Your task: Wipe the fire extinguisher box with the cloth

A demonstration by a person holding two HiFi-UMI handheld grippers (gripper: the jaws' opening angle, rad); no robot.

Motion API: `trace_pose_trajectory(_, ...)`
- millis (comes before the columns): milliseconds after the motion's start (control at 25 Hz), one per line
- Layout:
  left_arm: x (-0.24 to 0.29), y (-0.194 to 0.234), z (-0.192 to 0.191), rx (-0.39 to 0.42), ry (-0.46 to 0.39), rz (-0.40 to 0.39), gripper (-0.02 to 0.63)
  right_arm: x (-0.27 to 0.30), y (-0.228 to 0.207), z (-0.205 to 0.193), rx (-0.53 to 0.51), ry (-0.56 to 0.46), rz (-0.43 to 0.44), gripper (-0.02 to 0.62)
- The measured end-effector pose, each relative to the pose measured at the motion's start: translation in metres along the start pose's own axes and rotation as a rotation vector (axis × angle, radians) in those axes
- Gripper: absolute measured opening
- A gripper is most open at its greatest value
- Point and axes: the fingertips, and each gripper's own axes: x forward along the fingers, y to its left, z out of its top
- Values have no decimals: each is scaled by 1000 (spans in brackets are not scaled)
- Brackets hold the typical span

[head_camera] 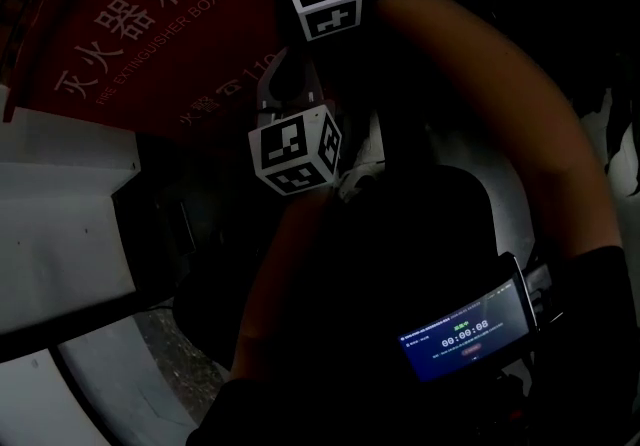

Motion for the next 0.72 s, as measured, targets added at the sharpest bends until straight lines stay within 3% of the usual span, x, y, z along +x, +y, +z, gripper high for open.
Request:
trace_pose_trajectory(320,0,5,-45,11,36,21,2,18,105,-4,5,14,137,38)
trace_pose_trajectory(720,-3,14,-95,-34,70,40,2,34,198,-7,38,37,244,38)
